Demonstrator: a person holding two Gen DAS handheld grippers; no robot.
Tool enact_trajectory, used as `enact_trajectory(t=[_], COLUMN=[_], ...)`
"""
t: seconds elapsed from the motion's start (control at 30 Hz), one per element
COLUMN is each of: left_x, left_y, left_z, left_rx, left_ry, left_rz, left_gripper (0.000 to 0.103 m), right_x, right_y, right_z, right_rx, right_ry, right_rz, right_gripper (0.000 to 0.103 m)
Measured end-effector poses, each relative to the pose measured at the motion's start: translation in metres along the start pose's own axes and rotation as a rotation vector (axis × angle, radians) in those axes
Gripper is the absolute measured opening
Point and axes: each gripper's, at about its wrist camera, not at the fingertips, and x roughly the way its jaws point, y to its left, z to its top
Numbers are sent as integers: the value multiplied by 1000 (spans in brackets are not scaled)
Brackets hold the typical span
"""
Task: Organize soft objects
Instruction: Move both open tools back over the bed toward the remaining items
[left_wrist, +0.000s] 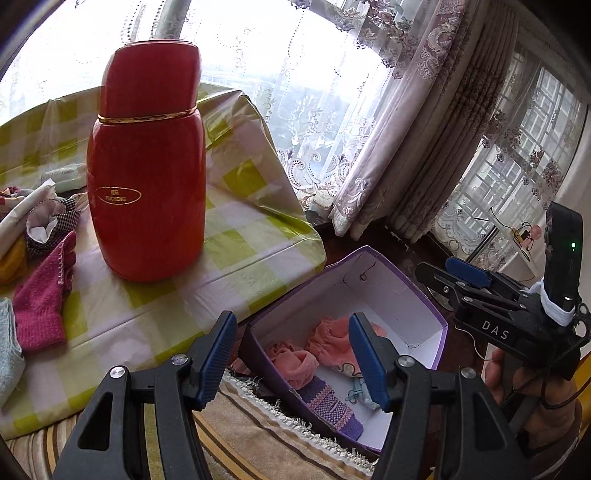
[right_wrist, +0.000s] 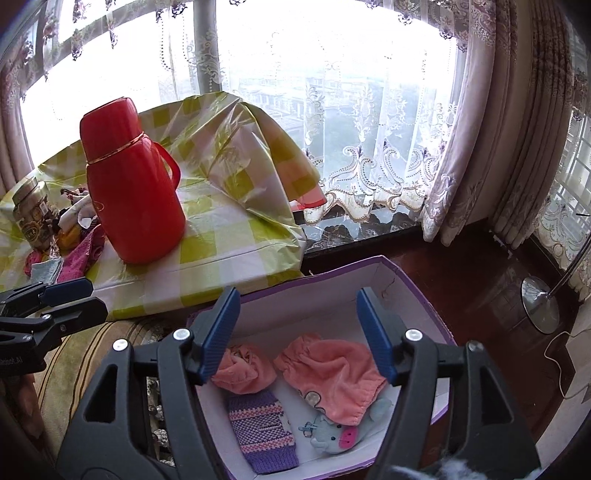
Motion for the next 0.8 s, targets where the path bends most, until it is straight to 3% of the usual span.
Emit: enact_trajectory(t=[0.43,0.8], left_x=[-58,-119], left_y=[85,163], left_z=[-21,-49], left_rx=[-190,-327], left_ry=[-65,-141], left_rz=[107,268], left_gripper=[64,64], right_x=[-5,-16], right_y=[81,160], right_z=[0,-2], right_rx=[-142,-273], right_ry=[16,-13], right_rz=[140,241], right_gripper=[71,91])
